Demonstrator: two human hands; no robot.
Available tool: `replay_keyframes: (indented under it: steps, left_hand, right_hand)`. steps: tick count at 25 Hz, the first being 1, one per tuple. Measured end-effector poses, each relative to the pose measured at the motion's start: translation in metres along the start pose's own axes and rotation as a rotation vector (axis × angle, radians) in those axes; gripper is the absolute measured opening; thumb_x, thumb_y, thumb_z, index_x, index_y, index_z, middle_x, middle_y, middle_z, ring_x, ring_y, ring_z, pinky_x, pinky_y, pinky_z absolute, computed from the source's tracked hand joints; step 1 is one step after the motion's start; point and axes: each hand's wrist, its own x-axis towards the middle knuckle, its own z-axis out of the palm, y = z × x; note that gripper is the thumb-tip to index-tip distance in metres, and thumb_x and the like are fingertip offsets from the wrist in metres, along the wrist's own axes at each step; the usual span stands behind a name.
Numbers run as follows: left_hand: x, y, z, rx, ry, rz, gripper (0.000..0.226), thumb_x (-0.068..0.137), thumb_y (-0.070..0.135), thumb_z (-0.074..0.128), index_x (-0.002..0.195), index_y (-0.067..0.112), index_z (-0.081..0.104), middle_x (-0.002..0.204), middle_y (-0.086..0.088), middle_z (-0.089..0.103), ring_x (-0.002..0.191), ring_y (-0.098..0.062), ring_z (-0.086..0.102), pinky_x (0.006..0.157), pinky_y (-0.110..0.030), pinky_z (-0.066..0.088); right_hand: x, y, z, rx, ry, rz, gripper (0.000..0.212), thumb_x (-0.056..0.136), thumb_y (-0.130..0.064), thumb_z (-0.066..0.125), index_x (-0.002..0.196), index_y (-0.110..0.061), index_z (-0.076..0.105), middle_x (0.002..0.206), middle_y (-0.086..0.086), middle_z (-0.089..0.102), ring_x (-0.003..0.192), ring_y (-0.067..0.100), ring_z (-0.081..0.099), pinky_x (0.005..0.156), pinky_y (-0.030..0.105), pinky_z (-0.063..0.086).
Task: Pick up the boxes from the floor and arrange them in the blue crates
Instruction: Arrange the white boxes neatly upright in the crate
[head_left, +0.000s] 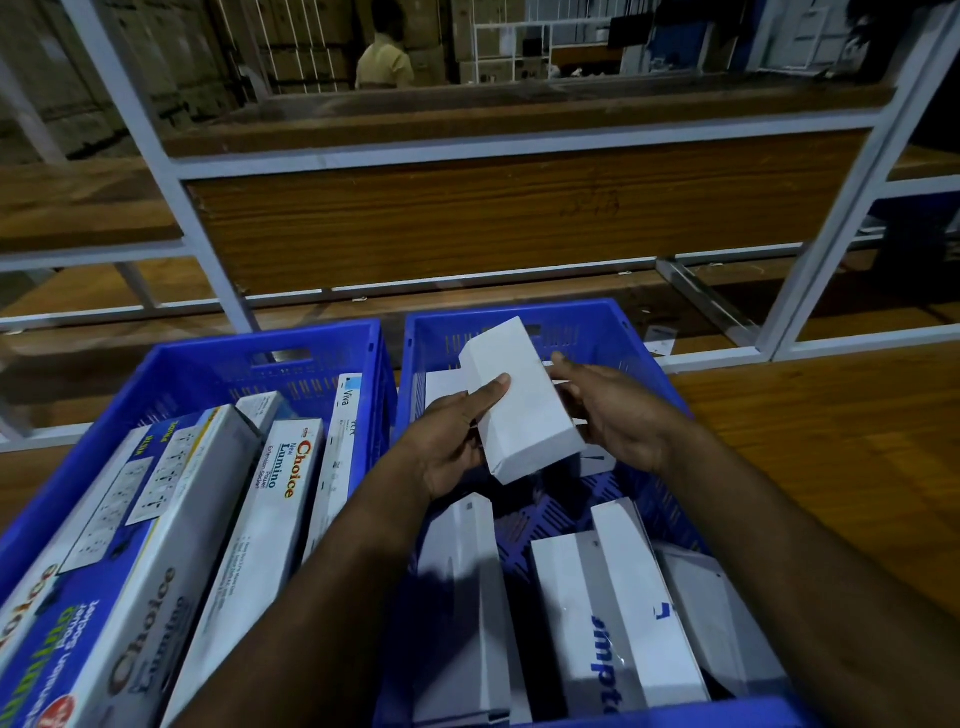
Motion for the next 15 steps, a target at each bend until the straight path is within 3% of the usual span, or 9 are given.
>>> replay_keyframes:
  steps: [2,4,6,9,12,13,15]
  left_hand:
    - [0.002,0.000,-0.002,-0.009,0.044,0.024,0.032,0.090,0.030,0.073,0.117,0.014,0.067,0.117,-0.010,0.075,0.109,-0.028,0.070,0.091,-0.042,0.058]
    - [0.002,0.002,-0.004,-0.021,0.101,0.034,0.029,0.090,0.031,0.074,0.112,0.014,0.067,0.112,-0.009,0.076,0.101,-0.026,0.071,0.083,-0.039,0.060]
    - [0.002,0.003,-0.007,-0.022,0.142,0.043,0.031,0.089,0.031,0.075,0.113,0.014,0.067,0.110,-0.008,0.076,0.097,-0.025,0.071,0.083,-0.039,0.060]
    - [0.002,0.002,-0.005,-0.013,0.163,0.043,0.031,0.089,0.030,0.076,0.114,0.013,0.067,0.109,-0.008,0.075,0.095,-0.025,0.070,0.082,-0.039,0.059]
    - [0.001,0.001,-0.004,0.019,0.161,0.031,0.038,0.088,0.031,0.076,0.119,0.011,0.067,0.111,-0.008,0.075,0.095,-0.024,0.070,0.074,-0.035,0.058]
    - [0.001,0.001,-0.004,0.036,0.161,0.027,0.040,0.088,0.031,0.076,0.121,0.010,0.067,0.112,-0.008,0.075,0.095,-0.024,0.070,0.073,-0.034,0.058]
    - [0.002,0.000,-0.005,0.061,0.165,0.021,0.043,0.089,0.031,0.076,0.124,0.009,0.066,0.113,-0.008,0.074,0.095,-0.024,0.070,0.071,-0.033,0.058]
  right_hand:
    - [0.006,0.006,-0.005,0.005,0.063,0.065,0.041,0.105,-0.039,0.040,0.119,-0.010,0.066,0.106,0.011,0.069,0.096,0.029,0.063,0.078,0.037,0.052]
    - [0.007,0.014,-0.008,-0.142,0.097,0.157,0.031,0.105,-0.022,0.040,0.105,-0.005,0.066,0.095,0.014,0.067,0.084,0.026,0.063,0.077,0.039,0.055]
    - [0.011,0.028,-0.011,-0.560,0.033,0.222,0.021,0.101,-0.017,0.047,0.094,-0.006,0.063,0.087,0.010,0.066,0.076,0.022,0.061,0.079,0.040,0.055]
    - [0.017,0.042,-0.004,-1.236,-0.211,0.268,0.039,0.096,-0.046,0.055,0.074,-0.014,0.060,0.078,0.002,0.063,0.073,0.019,0.056,0.074,0.030,0.047]
    - [0.019,0.050,0.010,-1.489,-0.355,0.325,0.054,0.091,-0.058,0.055,0.110,-0.010,0.069,0.119,0.011,0.067,0.104,0.026,0.061,0.099,0.037,0.047]
    - [0.018,0.052,0.015,-1.524,-0.417,0.354,0.052,0.093,-0.056,0.054,0.111,-0.010,0.069,0.124,0.013,0.065,0.103,0.025,0.059,0.104,0.038,0.045]
    - [0.015,0.056,0.024,-1.582,-0.549,0.428,0.053,0.096,-0.054,0.051,0.109,-0.007,0.069,0.109,0.013,0.068,0.091,0.022,0.055,0.102,0.036,0.045]
